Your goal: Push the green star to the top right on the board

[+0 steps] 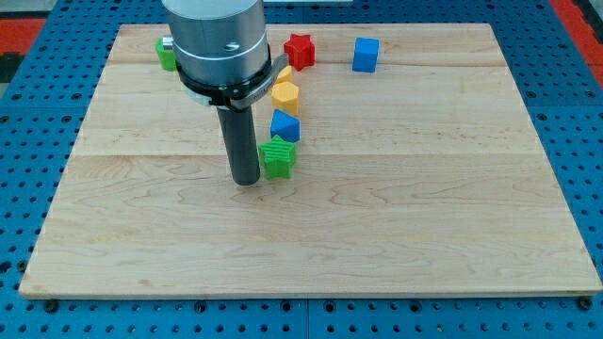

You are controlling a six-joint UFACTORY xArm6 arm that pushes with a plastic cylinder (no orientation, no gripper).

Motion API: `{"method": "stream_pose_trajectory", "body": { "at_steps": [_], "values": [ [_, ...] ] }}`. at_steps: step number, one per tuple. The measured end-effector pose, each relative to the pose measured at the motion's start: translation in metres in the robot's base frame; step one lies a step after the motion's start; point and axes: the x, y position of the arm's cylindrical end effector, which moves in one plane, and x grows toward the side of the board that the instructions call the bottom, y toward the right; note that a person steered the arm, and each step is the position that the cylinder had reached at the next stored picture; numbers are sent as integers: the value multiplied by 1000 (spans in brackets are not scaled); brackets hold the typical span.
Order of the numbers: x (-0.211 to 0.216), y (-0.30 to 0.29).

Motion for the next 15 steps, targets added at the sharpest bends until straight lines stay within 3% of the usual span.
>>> {"method": "stream_pose_trajectory", "body": {
  "at_steps": [7, 13, 15],
  "values": [
    [-21, 23],
    [-24, 152],
    [-24, 155]
  ]
}}
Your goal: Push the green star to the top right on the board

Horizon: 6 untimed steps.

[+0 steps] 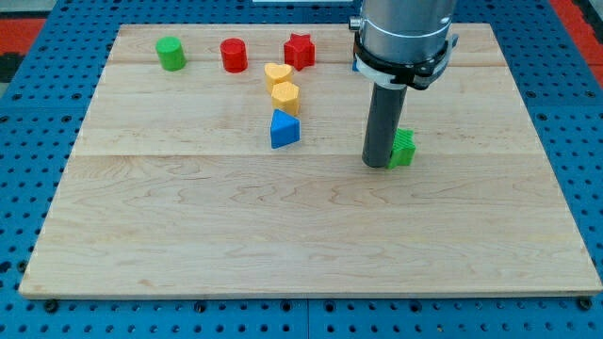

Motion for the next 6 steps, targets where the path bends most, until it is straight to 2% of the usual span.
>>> {"method": "stream_pose_trajectory", "body": {
  "at_steps": [6],
  "values": [
    [-11, 30]
  ]
}}
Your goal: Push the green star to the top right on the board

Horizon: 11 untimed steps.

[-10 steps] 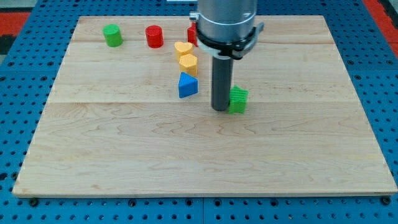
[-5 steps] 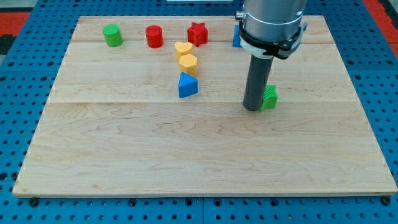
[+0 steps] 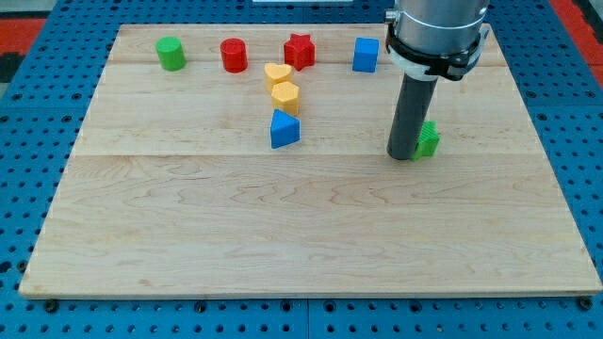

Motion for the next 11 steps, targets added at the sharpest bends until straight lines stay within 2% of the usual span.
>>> {"method": "stream_pose_trajectory", "body": {
  "at_steps": [6, 11],
  "values": [
    [-4, 15],
    [-4, 53]
  ]
}}
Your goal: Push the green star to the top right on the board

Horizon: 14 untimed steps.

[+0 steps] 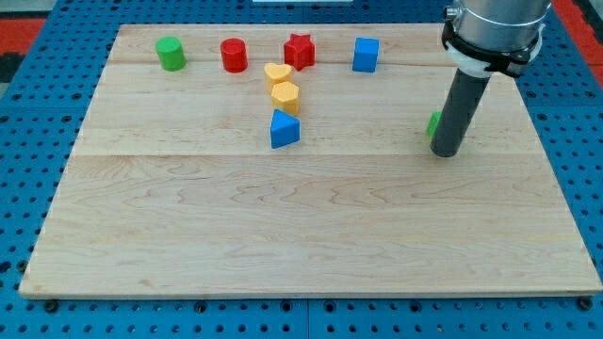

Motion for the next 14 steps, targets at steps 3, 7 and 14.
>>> {"method": "stream_pose_trajectory", "body": {
  "at_steps": [3, 7, 14],
  "values": [
    [-23, 12],
    [-43, 18],
    [-140, 18]
  ]
}}
